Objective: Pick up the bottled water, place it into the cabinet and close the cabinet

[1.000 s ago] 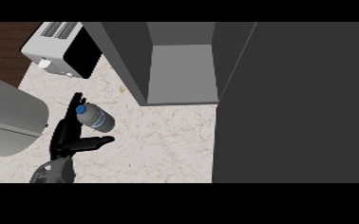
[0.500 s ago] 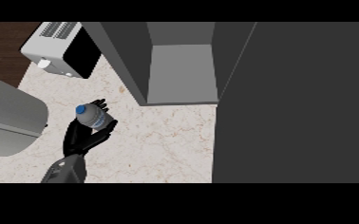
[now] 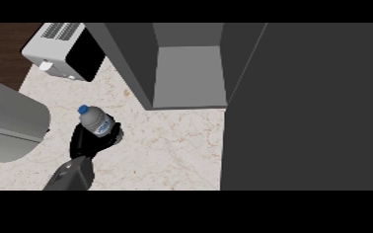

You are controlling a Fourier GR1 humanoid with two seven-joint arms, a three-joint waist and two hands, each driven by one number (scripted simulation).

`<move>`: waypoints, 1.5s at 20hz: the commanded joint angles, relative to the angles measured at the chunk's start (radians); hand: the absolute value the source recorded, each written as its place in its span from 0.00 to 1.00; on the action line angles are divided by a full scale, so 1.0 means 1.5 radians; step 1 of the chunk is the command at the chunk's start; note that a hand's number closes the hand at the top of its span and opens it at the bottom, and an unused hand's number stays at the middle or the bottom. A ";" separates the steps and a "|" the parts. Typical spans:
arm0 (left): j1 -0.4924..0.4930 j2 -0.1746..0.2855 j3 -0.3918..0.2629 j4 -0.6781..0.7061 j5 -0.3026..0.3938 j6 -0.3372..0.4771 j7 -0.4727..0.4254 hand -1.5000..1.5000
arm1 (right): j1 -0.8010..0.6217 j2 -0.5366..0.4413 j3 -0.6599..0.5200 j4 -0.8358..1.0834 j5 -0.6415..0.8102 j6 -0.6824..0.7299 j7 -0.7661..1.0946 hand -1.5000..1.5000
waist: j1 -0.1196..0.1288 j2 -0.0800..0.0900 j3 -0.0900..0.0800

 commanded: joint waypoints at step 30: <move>-0.015 -0.100 -0.436 -0.358 0.205 0.281 0.129 1.00 | -0.010 -0.010 -0.022 -0.025 -0.044 -0.006 0.003 0.00 | 0.011 -0.007 0.002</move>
